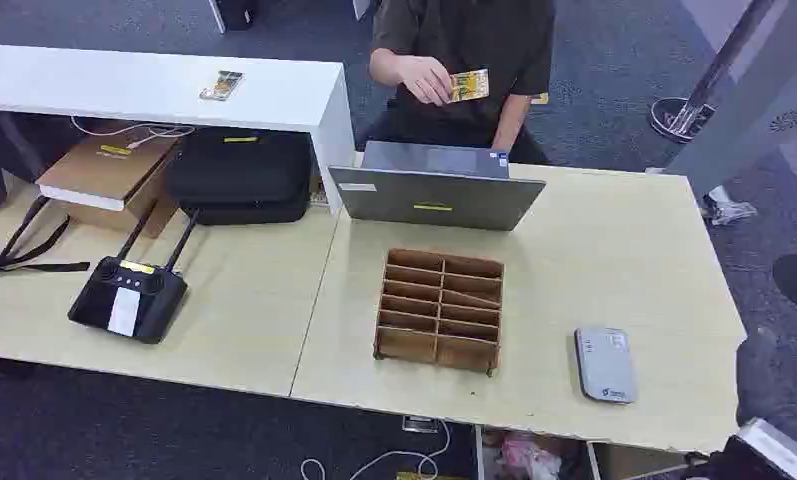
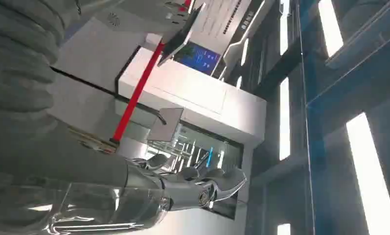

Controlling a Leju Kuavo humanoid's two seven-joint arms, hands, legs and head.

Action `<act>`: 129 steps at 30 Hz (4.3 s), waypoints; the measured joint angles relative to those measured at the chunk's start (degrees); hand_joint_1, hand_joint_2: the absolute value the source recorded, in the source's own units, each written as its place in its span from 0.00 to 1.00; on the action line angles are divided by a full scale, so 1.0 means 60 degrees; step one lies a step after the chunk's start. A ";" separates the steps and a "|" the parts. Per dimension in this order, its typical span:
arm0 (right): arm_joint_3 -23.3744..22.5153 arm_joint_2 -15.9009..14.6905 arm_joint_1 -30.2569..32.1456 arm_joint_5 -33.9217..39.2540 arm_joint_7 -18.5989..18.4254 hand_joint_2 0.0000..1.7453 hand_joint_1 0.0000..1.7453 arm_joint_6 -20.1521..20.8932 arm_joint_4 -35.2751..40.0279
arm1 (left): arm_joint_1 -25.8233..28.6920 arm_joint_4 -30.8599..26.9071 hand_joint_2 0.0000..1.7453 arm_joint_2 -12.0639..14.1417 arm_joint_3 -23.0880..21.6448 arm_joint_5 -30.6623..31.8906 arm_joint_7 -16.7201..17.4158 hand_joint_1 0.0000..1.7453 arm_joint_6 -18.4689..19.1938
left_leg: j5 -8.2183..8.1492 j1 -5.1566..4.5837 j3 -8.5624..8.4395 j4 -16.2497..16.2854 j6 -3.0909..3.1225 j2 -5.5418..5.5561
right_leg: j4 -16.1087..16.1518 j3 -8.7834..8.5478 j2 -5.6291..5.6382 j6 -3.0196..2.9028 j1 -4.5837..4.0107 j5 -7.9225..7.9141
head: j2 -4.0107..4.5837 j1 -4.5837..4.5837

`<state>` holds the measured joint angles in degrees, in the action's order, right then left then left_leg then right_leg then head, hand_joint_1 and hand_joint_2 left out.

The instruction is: Pass the card to the sensor for recognition and then transmit it.

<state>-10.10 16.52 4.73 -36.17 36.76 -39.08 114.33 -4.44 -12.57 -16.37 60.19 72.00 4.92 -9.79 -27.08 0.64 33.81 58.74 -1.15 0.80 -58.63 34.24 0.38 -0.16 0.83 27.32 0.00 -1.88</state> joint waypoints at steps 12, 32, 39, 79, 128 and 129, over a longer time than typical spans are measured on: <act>0.0000 0.0018 0.0166 -0.0055 -0.0029 1.00 0.00 0.0000 0.0004 | 0.0000 0.0000 0.00 0.0004 -0.0015 0.0015 0.0000 0.00 0.0004 | 0.0000 0.0000 0.0000 0.0000 0.0000 -0.0003 | 0.0000 0.0000 0.0002 0.0000 0.0000 0.0000 | 0.0000 0.0000; 0.1543 -0.0408 -0.4037 -0.1923 -0.4551 1.00 0.00 0.0923 -0.4611 | -0.0089 0.0000 0.00 0.0055 -0.0786 0.0863 0.0127 0.00 0.0393 | 0.0050 0.0001 -0.0001 -0.0002 -0.0012 -0.0025 | -0.0011 0.0003 0.0032 -0.0019 0.0000 -0.0050 | 0.0000 0.0000; 0.2437 -0.0692 -0.6652 -0.2638 -0.5333 1.00 0.00 0.1683 -0.7458 | -0.0178 0.0000 0.00 0.0051 -0.1195 0.1045 0.0193 0.00 0.0601 | 0.0065 0.0003 0.0001 0.0000 -0.0019 -0.0009 | -0.0012 0.0008 0.0021 -0.0015 -0.0003 -0.0057 | 0.0000 0.0000; 0.4229 -0.0627 -1.1388 -0.4346 -0.5905 1.00 0.00 0.3060 -1.3872 | -0.0251 0.0000 0.00 0.0120 -0.1723 0.0940 0.0321 0.00 0.0849 | 0.0063 0.0002 0.0013 0.0001 -0.0018 -0.0002 | -0.0012 0.0017 0.0016 -0.0013 -0.0002 -0.0056 | 0.0000 0.0000; 0.4256 -0.0630 -1.1387 -0.2507 -0.5228 1.00 1.00 0.4217 -1.4127 | -0.0228 0.0000 0.00 0.0157 -0.1719 0.0390 0.0189 0.00 0.0925 | 0.0063 0.0002 0.0011 0.0001 -0.0018 -0.0002 | -0.0012 0.0018 0.0016 -0.0013 -0.0002 -0.0056 | 0.0000 -0.0003; 0.4078 -0.0630 -1.1382 -0.1753 -0.5177 1.00 1.00 0.4990 -1.4127 | -0.0229 0.0000 0.00 0.0164 -0.1716 0.0353 0.0197 0.00 0.0947 | 0.0063 0.0003 0.0011 0.0001 -0.0018 -0.0002 | -0.0012 0.0018 0.0015 -0.0013 -0.0002 -0.0056 | 0.0000 0.0000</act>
<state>14.37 12.74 -63.56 -46.69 5.70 -9.14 29.57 -5.82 -12.57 -15.39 49.90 74.12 6.10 -4.11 -26.70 0.66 33.88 58.74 -1.26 0.79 -58.70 34.36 0.47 -0.24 0.81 26.99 0.00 -1.88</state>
